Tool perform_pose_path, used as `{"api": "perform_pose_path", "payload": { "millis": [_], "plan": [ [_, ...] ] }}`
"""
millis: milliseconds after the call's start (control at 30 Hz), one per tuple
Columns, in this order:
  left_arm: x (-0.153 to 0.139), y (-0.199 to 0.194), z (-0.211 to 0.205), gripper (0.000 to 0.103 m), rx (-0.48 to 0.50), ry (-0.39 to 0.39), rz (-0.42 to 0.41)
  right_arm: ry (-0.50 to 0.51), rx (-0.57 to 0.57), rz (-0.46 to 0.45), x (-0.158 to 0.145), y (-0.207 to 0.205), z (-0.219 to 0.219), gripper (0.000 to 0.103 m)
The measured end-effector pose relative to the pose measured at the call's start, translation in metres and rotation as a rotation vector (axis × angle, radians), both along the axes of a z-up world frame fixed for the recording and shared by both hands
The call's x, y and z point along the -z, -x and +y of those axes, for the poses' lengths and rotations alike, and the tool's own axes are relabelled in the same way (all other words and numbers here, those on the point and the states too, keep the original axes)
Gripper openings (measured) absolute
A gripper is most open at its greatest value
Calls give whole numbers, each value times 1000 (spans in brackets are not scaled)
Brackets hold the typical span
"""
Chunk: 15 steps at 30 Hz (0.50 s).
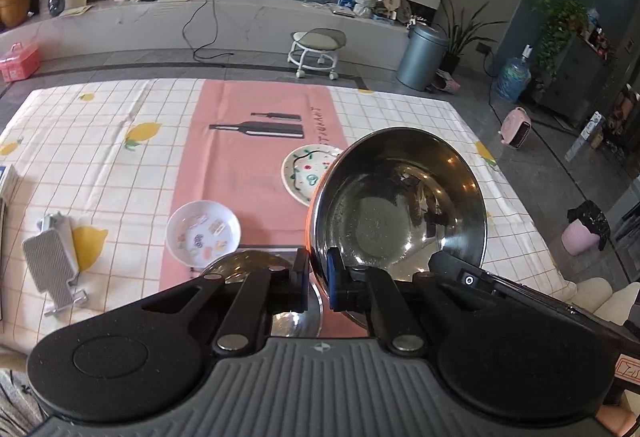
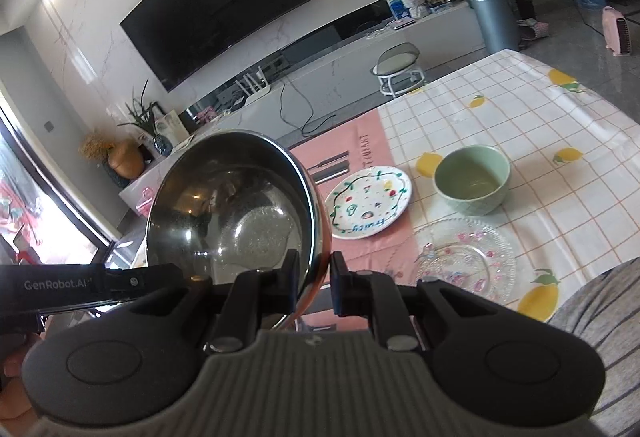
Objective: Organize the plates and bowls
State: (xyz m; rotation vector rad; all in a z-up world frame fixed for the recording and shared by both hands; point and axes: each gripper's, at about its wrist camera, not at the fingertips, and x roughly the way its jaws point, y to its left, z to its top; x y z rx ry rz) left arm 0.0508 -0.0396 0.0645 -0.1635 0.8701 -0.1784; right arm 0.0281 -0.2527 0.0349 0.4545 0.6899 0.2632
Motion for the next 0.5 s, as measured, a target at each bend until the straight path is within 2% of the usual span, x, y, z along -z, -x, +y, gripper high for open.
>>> {"api": "perform_pose_path", "payload": {
  "millis": [267, 500],
  "plan": [
    [41, 1, 50, 9, -77, 73, 129, 45, -100, 81, 22, -9, 38, 16],
    [68, 6, 73, 9, -112, 80, 185, 83, -142, 144, 40, -17, 61, 17]
  ]
}}
